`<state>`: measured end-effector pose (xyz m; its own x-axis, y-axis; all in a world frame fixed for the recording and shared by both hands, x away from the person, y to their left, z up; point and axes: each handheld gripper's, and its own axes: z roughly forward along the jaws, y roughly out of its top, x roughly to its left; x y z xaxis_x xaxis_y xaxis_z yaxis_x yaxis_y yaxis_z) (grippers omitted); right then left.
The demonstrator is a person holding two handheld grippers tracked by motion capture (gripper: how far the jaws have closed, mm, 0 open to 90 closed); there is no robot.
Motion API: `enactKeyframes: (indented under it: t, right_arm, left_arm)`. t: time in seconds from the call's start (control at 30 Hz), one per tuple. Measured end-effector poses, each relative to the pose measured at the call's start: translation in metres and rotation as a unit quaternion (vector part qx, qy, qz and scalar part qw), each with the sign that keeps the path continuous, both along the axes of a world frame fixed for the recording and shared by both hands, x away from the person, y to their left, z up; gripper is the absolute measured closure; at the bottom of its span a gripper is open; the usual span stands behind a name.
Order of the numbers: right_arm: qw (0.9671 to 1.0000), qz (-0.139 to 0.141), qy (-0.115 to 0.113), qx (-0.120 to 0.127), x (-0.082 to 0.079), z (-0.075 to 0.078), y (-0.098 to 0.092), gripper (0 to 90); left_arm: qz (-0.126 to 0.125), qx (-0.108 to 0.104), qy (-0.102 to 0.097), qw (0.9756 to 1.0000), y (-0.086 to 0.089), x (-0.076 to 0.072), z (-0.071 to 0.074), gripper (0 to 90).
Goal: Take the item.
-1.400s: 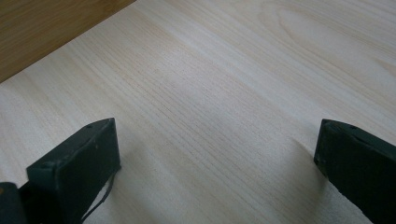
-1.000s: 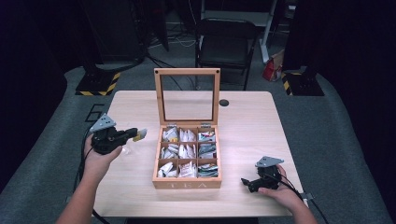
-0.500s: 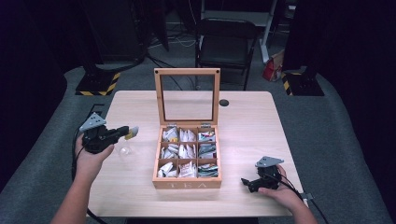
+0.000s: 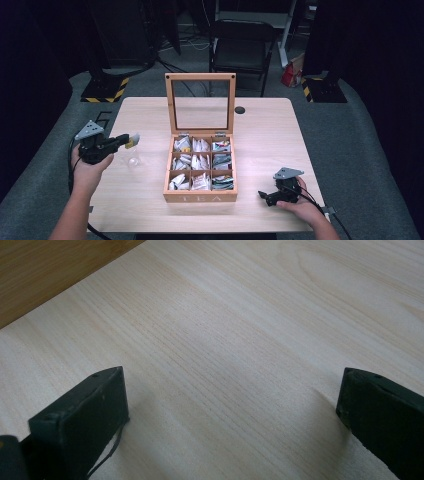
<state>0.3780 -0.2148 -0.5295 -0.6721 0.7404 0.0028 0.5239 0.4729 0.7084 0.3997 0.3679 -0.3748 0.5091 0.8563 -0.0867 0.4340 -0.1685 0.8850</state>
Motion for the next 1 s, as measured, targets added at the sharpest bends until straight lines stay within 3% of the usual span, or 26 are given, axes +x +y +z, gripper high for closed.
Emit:
enactKeyframes:
  t: [0.4, 1.0]
  right_arm:
    - [1.0, -0.002, 0.0, 0.001, 0.0, 0.0, 0.0, 0.0]
    - [1.0, 0.0, 0.0, 0.0, 0.0, 0.0, 0.0, 0.0]
  left_arm:
    - [0.023, 0.0, 0.009, 0.9997, 0.013, 0.003, -0.009, 88.7]
    - [0.046, -0.003, 0.039, 0.9982, 0.025, 0.013, -0.029, 88.7]
